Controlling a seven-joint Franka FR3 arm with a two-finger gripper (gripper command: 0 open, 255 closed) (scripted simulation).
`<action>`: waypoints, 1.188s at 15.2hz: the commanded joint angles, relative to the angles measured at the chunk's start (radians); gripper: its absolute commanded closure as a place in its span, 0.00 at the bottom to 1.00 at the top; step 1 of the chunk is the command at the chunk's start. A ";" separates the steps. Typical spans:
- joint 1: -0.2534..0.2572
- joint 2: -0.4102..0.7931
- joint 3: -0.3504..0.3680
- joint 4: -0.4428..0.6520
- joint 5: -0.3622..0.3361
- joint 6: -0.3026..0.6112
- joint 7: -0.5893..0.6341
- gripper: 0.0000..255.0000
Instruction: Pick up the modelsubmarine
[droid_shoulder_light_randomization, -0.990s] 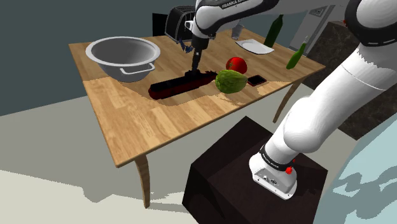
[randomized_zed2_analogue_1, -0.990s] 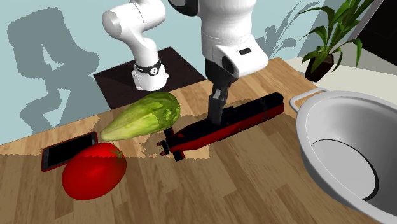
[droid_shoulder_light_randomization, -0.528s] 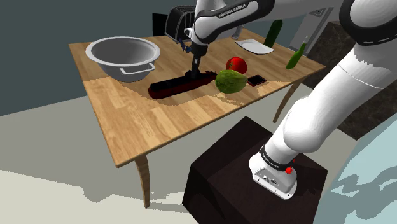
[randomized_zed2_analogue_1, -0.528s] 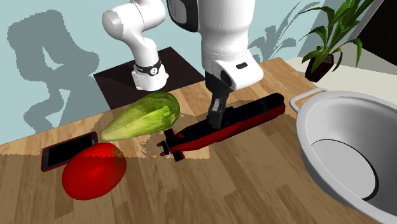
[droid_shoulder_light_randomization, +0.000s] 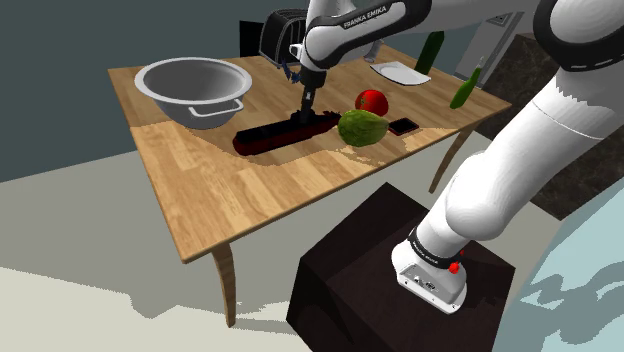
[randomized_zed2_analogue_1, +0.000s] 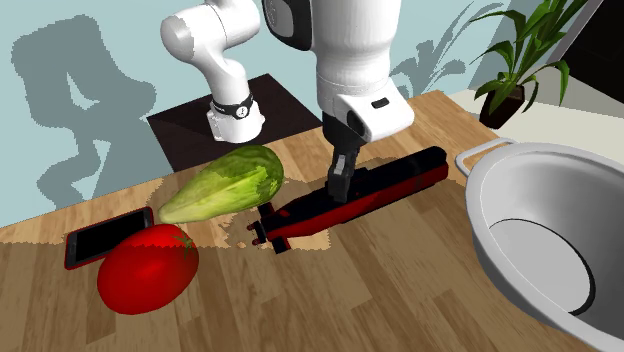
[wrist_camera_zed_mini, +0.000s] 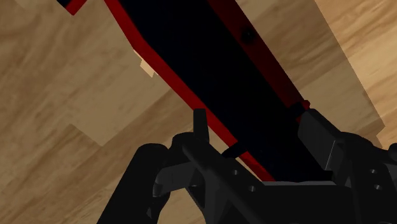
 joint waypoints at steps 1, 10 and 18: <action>0.000 0.003 0.000 0.001 0.000 0.000 0.001 1.00; 0.000 -0.044 0.002 0.077 -0.006 -0.122 0.006 1.00; 0.000 -0.065 0.004 0.138 -0.008 -0.205 0.008 1.00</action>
